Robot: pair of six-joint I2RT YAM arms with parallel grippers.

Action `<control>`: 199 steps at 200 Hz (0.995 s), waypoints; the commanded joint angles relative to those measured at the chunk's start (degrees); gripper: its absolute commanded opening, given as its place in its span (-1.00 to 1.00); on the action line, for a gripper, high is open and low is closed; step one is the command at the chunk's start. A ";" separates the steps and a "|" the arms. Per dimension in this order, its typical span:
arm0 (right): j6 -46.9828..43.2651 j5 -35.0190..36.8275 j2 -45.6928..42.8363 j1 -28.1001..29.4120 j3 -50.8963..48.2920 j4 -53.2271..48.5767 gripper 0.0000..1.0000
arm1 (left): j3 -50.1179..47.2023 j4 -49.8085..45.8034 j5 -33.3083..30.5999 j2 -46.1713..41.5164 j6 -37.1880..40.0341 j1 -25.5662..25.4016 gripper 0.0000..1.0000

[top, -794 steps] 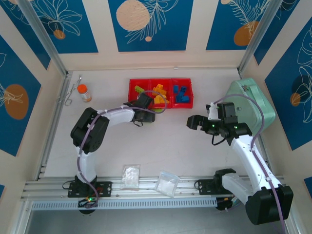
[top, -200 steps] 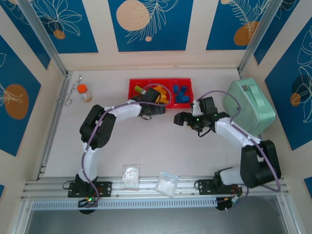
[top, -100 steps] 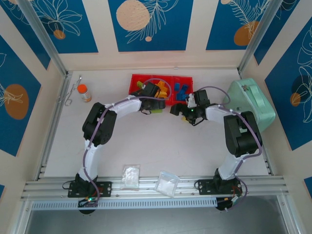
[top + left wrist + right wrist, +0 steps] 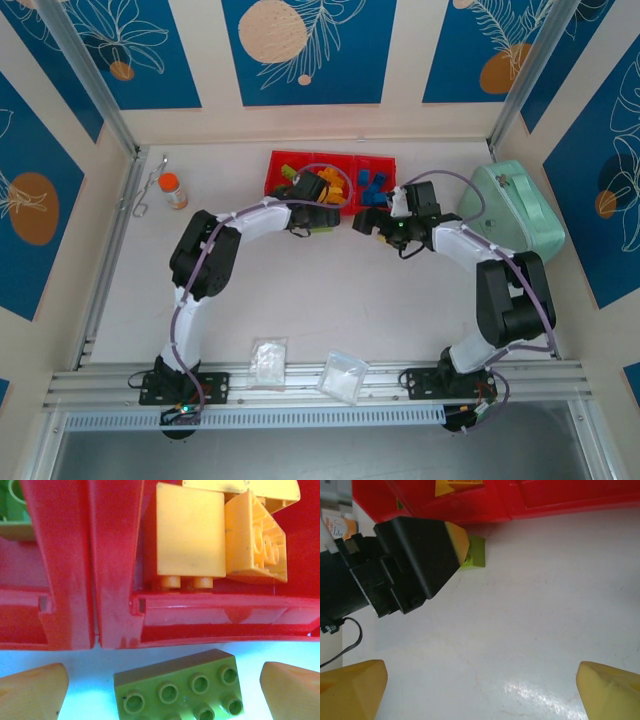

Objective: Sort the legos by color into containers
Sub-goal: Pick up the lego from the center of the table.

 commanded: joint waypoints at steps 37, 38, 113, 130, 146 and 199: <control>-2.58 0.03 -6.56 -0.22 -4.76 -4.80 0.95 | 4.08 -3.77 -4.22 3.14 0.52 -2.70 0.87; -2.61 0.04 -6.62 -0.18 -4.76 -4.83 0.95 | 4.19 -3.93 -4.36 3.18 0.49 -2.80 0.86; -3.34 -0.65 -7.94 -0.85 -6.72 -4.86 0.97 | 11.77 -16.00 -11.31 8.23 2.48 -4.68 0.62; -3.47 -0.57 -8.95 -1.02 -7.10 -5.33 0.97 | 11.28 -16.74 -12.06 8.12 2.28 -4.45 0.52; -3.77 -0.47 -9.88 -1.37 -7.18 -6.03 0.97 | 10.20 -16.50 -12.47 7.67 2.14 -4.18 0.42; -3.86 -0.60 -11.83 -1.79 -7.29 -7.03 0.97 | 1.86 -6.58 -6.65 3.17 3.32 -4.01 0.07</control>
